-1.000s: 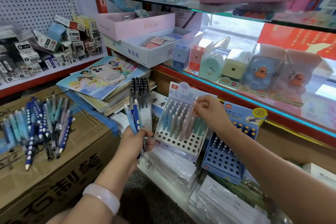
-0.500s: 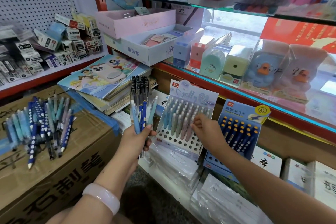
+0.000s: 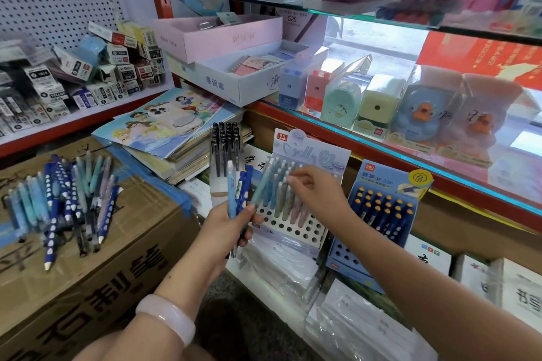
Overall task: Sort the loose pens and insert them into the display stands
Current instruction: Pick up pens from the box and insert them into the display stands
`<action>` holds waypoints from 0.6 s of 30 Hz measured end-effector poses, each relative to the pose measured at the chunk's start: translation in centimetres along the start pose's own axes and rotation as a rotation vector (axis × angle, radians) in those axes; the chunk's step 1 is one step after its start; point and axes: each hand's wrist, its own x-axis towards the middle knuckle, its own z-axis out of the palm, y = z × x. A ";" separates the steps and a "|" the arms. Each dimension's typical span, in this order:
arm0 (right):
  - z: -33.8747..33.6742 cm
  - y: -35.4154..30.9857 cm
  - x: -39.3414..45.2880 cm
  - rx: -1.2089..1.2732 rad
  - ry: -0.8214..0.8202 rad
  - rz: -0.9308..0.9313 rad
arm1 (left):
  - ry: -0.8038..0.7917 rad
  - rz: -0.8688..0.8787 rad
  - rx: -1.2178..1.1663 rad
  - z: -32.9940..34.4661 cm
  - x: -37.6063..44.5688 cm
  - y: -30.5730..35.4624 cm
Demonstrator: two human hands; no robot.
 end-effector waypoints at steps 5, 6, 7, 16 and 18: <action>0.4 -2.2 0.3 0.467 -0.184 0.194 | -0.108 -0.023 0.026 0.3 -0.3 0.0; -0.1 -2.2 0.5 0.485 -0.193 0.200 | -0.117 -0.029 0.011 0.3 -0.3 0.1; -0.7 -2.3 0.7 0.486 -0.195 0.199 | -0.120 -0.037 -0.016 0.2 -0.4 0.1; -7.6 1.5 3.4 0.095 0.277 0.069 | 0.089 -0.069 -0.030 -0.2 0.4 -0.2; -6.9 2.8 2.9 -0.104 0.267 0.017 | 0.120 -0.070 -0.027 -0.2 0.7 -0.3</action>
